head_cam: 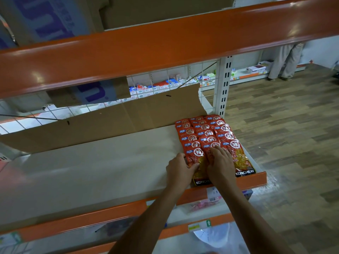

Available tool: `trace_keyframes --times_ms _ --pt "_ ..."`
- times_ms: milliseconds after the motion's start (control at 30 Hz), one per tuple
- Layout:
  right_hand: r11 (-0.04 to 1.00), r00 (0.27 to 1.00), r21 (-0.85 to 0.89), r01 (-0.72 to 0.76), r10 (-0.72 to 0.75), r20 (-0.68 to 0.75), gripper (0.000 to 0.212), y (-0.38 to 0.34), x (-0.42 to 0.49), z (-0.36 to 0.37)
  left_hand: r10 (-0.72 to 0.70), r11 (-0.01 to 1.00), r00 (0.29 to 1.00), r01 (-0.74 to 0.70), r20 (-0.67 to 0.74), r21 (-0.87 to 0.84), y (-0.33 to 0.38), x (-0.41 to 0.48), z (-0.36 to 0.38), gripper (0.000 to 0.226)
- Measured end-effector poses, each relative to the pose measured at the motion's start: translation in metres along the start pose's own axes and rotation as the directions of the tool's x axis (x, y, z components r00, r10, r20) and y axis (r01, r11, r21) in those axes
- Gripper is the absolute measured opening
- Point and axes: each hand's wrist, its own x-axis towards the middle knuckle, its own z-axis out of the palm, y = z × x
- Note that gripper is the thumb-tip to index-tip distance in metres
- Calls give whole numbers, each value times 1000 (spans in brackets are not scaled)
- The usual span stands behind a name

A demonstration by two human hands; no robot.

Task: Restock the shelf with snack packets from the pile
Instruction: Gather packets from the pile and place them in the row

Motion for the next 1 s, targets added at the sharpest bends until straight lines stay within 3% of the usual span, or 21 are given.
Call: trace_keyframes --times_ms 233,367,533,667,1000 --pt "998 997 -10 69 -70 -26 47 -12 -6 2 21 998 999 -18 -41 63 -6 2 -10 61" --pt "990 990 -2 139 -139 -6 48 -38 -16 17 76 992 994 -68 -79 102 -22 1 -30 49" --pt "969 966 -2 245 -244 86 47 -85 -36 53 127 972 984 -99 -126 212 -67 -6 -73 46" --pt "945 933 23 327 -326 153 45 -137 -63 92 93 951 983 -40 -160 305 -121 -22 -124 47" --pt "868 820 145 474 -496 285 45 -294 -170 198 -66 923 945 180 -320 340 -275 -89 -276 45"
